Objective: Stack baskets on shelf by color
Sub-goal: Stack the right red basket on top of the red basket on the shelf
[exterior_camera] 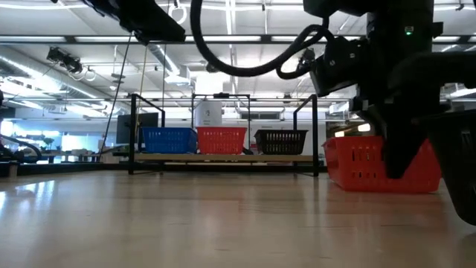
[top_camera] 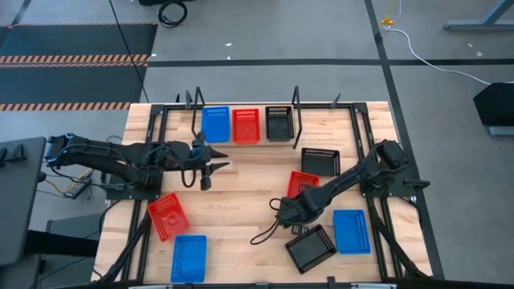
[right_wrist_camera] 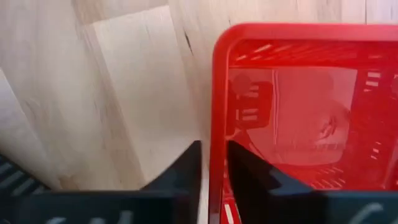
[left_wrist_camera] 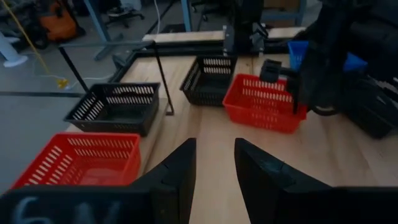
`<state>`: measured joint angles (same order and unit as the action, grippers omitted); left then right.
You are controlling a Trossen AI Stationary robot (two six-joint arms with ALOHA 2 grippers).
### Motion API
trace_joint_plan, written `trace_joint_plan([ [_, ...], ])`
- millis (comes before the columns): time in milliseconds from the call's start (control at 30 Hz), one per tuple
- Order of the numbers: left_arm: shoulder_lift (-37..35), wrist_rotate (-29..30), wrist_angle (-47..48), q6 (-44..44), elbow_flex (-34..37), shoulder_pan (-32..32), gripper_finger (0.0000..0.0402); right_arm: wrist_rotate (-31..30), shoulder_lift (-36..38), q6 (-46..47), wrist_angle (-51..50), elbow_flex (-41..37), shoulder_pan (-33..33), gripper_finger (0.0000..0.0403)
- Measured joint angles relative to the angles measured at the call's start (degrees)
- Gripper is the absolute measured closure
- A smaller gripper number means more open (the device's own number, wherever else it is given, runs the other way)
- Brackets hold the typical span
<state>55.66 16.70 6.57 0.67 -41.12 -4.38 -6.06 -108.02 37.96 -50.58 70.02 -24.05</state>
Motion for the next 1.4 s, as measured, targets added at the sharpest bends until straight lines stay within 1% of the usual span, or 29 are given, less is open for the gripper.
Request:
trace_joint_plan([
  [67,0.0,0.6,-0.7,0.0,0.0,0.0,0.0285,0.2,0.2,-0.2,0.4,0.0,0.0,0.0373],
  [100,0.0,0.8,-0.9,0.0,0.0,0.0,0.0285,0.1,0.4,-0.7,0.8,0.0,0.1,0.0387],
  [133,0.0,0.9,-1.4,0.1,0.0,0.0,0.0285,0.1,0.6,-1.6,1.3,0.0,0.2,0.0392],
  [267,-0.7,0.9,-2.2,1.5,0.0,0.0,0.0285,1.9,0.7,-4.2,2.1,2.9,1.6,0.0386],
  [367,-1.8,0.9,-0.9,1.5,0.0,0.0,0.0285,2.0,0.7,-8.5,1.9,7.5,2.5,0.0394],
  [433,-2.4,0.9,-1.5,1.5,-0.1,0.0,0.0285,-0.4,0.7,-15.0,1.5,11.4,2.6,0.0395],
  [500,-3.2,0.9,-0.6,1.5,0.0,0.0,0.0285,-4.3,0.7,-21.7,1.4,15.0,3.1,0.0392],
  [600,-4.2,0.9,0.0,1.1,0.0,0.0,0.0285,-9.2,0.7,-28.8,0.6,20.1,5.2,0.0392],
  [700,-4.9,0.9,0.5,1.1,0.0,-0.4,0.0285,-10.8,0.7,-33.7,0.7,24.3,8.7,0.0395],
  [767,-4.9,0.9,0.6,1.2,0.0,-0.6,0.0285,-10.2,0.7,-36.2,2.0,26.2,11.5,0.0395],
  [900,-5.6,0.9,2.3,1.2,0.0,-0.8,0.0285,-6.0,0.7,-42.2,4.4,27.6,17.4,0.0393],
  [1100,-7.6,2.8,4.1,1.2,0.0,-0.7,0.0285,-4.8,0.6,-51.3,8.6,27.6,25.4,0.0393],
  [1167,-8.1,2.8,4.3,1.2,0.0,-0.7,0.0285,-3.7,0.4,-52.4,10.8,27.7,27.9,0.0393],
  [1333,-8.2,2.8,4.5,1.2,0.0,-0.7,0.0285,3.0,0.3,-54.5,15.9,27.6,33.3,0.0392],
  [1400,-8.2,2.8,4.5,1.3,0.0,-0.7,0.0285,4.0,0.2,-55.3,17.6,27.6,34.9,0.0392],
])
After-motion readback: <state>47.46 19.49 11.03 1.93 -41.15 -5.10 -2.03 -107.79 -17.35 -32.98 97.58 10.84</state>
